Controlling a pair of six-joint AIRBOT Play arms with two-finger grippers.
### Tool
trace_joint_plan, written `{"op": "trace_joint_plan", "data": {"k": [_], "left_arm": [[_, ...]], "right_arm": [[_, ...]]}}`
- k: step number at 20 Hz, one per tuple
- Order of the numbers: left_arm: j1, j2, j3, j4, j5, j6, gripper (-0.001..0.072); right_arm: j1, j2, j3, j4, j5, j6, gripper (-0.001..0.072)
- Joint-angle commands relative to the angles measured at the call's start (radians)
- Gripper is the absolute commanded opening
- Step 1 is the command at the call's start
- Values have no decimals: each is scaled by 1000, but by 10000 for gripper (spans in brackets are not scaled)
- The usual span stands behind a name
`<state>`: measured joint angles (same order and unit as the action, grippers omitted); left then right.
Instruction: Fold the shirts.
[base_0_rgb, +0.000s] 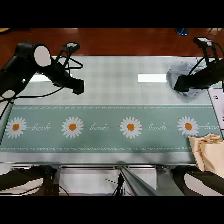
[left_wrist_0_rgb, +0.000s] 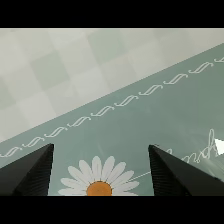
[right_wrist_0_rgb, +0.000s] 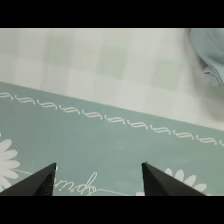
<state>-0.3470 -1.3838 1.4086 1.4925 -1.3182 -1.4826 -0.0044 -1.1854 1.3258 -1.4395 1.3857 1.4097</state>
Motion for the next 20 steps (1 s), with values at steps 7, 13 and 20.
{"op": "trace_joint_plan", "data": {"k": [7,13,20], "left_arm": [[1,-4,1,0,19,0,714],[2,11,41,-11,-29,-1,714],[2,22,74,-11,-34,-8,714]], "right_arm": [[-1,-9,1,-121,-502,64,583],[-163,-180,1,-274,-690,277,588],[-327,-403,1,-146,-679,277,591]]}}
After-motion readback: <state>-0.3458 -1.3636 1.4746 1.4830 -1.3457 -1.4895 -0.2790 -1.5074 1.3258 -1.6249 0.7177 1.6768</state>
